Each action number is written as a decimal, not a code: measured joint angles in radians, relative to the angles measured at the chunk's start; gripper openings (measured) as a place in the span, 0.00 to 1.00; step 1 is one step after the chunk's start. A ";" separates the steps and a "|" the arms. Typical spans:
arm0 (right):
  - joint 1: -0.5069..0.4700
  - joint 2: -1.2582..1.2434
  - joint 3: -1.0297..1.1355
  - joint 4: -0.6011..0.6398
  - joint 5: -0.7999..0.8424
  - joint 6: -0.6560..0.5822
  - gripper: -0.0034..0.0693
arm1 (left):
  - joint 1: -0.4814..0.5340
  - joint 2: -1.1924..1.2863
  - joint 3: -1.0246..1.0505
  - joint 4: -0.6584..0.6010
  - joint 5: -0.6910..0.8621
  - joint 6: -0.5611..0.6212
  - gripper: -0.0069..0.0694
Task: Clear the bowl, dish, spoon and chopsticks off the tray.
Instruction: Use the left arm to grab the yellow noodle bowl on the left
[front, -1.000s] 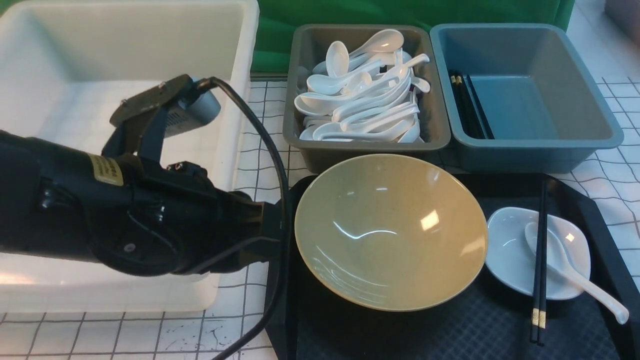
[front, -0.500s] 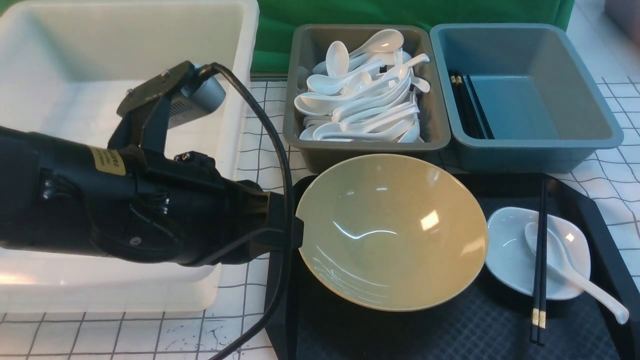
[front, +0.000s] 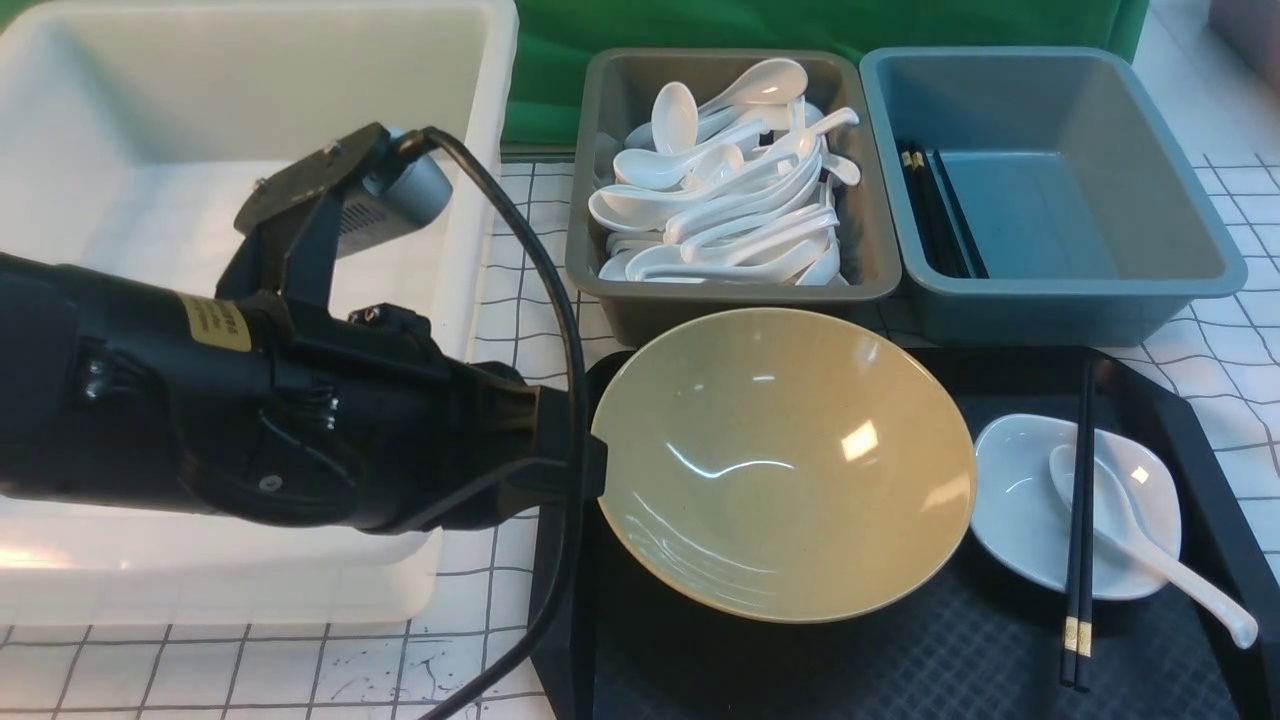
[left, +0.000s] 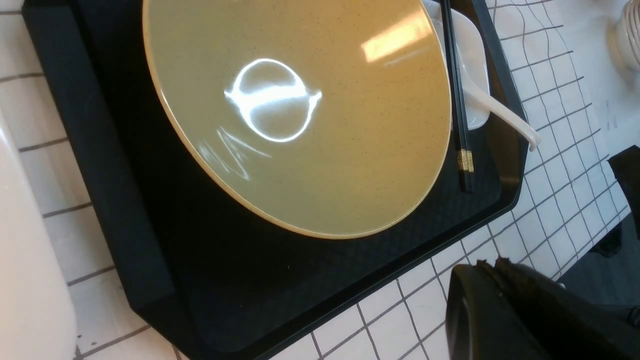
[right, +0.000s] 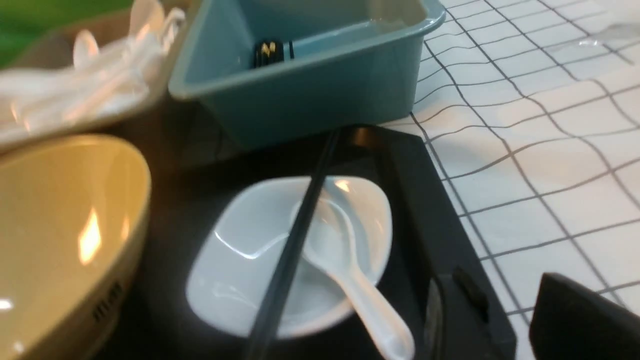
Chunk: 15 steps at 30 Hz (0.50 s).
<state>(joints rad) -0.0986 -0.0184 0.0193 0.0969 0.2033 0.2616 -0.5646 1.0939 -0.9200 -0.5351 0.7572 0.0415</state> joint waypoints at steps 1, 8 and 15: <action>0.000 0.000 0.001 0.003 -0.002 0.009 0.37 | 0.000 0.000 0.000 0.000 0.001 0.000 0.09; 0.000 0.000 0.002 0.015 -0.011 0.048 0.37 | 0.000 0.000 0.000 0.000 0.006 0.000 0.09; 0.000 0.000 0.002 0.016 -0.014 0.097 0.37 | 0.000 0.000 0.000 -0.001 0.007 0.000 0.09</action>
<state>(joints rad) -0.0986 -0.0184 0.0211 0.1133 0.1889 0.3583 -0.5646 1.0939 -0.9200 -0.5360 0.7645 0.0415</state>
